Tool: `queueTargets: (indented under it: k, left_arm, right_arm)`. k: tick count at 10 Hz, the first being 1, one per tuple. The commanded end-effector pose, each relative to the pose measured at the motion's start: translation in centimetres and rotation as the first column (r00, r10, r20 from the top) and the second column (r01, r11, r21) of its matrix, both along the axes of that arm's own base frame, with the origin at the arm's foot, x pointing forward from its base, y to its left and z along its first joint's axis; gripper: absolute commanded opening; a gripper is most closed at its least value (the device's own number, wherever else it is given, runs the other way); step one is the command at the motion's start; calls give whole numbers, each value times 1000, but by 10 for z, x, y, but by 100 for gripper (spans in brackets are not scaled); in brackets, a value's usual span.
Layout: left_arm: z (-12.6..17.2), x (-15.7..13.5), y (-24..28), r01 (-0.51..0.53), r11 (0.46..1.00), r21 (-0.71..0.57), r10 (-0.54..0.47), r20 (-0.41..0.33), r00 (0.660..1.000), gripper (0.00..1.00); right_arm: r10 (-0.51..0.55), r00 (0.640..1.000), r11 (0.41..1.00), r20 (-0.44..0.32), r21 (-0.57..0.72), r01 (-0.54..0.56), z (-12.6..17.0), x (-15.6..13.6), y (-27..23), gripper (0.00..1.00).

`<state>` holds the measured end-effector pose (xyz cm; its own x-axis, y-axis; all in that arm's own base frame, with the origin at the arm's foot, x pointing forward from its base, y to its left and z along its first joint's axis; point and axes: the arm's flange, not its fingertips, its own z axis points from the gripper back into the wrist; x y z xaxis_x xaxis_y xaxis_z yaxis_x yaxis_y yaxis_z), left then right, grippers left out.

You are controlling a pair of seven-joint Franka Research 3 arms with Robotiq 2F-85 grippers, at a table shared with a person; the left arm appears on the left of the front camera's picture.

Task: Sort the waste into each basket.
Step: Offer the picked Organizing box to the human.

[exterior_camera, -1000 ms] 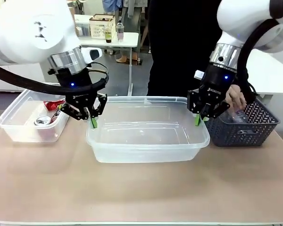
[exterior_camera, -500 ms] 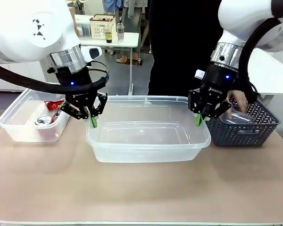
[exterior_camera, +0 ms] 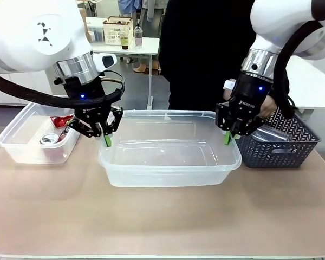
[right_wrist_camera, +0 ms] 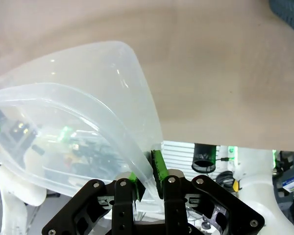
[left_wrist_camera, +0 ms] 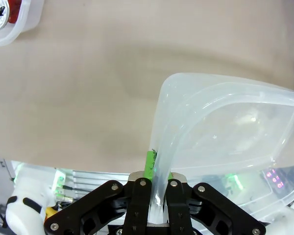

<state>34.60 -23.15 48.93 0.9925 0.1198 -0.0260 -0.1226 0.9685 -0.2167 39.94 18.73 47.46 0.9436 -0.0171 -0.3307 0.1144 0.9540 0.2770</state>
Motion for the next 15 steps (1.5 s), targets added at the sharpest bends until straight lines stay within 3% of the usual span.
queueTargets:
  k: [1,15]
  left_arm:
    - [4,0,1,-40,999,-9,40,7,999,0]
    - [4,0,1,-40,999,-9,40,7,999,0]
  right_arm:
    - [6,1000,1000,0,2,-6,0,-2,-1,0]
    - [6,1000,1000,0,2,-6,0,-2,-1,0]
